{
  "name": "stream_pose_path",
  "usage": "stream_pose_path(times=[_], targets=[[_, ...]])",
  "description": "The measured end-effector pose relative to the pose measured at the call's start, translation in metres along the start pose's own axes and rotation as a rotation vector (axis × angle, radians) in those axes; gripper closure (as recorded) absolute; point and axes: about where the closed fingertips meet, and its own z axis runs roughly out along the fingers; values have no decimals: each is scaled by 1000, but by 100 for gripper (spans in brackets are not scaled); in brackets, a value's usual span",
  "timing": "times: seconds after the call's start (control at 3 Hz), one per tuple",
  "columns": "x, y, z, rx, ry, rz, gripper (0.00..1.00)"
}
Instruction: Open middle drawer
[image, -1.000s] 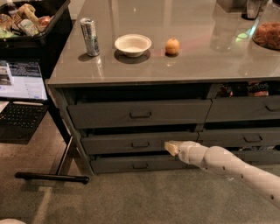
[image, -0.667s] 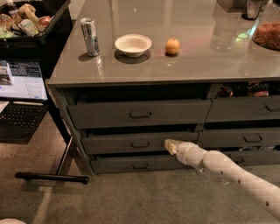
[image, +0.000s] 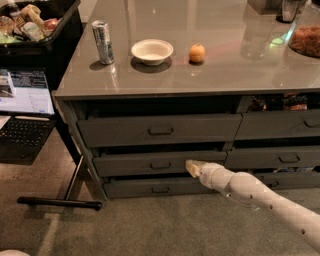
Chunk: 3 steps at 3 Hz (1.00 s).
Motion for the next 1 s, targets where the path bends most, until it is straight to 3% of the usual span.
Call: stream_pose_path(times=[0.67,1.0], targets=[[-12,-3,51,-7,-104,-26,100],[-21,-15,80,21,-149,-39,100]])
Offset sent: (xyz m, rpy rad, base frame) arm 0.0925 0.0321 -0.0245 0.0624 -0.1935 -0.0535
